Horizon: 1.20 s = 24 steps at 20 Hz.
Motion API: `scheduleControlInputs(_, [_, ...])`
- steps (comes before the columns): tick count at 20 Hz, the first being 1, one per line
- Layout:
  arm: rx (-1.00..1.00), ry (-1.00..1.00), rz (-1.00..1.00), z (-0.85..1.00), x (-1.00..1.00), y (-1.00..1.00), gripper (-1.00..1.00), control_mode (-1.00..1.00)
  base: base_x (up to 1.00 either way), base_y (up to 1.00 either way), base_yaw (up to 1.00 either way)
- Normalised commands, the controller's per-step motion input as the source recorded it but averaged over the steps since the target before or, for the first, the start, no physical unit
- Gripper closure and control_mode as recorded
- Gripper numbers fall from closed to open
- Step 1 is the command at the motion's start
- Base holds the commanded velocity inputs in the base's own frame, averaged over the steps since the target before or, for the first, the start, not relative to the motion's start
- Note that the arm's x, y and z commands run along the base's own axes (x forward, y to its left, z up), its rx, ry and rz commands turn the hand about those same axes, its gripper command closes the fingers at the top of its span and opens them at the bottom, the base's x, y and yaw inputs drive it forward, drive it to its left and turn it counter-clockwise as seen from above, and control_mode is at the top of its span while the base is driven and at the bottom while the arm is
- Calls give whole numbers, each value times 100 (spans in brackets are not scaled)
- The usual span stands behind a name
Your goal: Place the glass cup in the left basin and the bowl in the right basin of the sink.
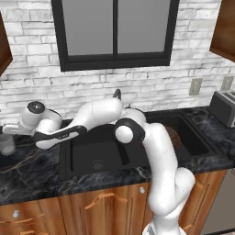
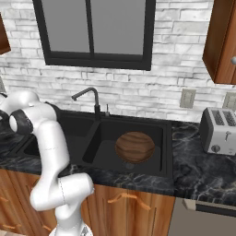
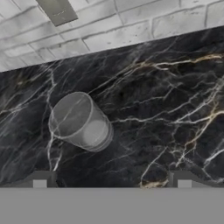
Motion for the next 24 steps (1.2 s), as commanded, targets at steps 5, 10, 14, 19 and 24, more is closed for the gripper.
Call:
scheduleControlInputs(5, [0, 0, 0, -18, 7, 13, -100, -100, 0, 0, 0])
scheduleControlInputs(10, [0, 0, 0, -19, 3, 4, -100, -100, 0, 0, 0])
scheduleControlInputs(14, [0, 0, 0, -16, 6, 0, -100, -100, 0, 0, 0])
scheduleControlInputs(19, [0, 0, 0, -17, 12, 0, -100, -100, 0, 0, 0])
scheduleControlInputs(24, [0, 0, 0, -16, 14, 0, -100, -100, 0, 0, 0])
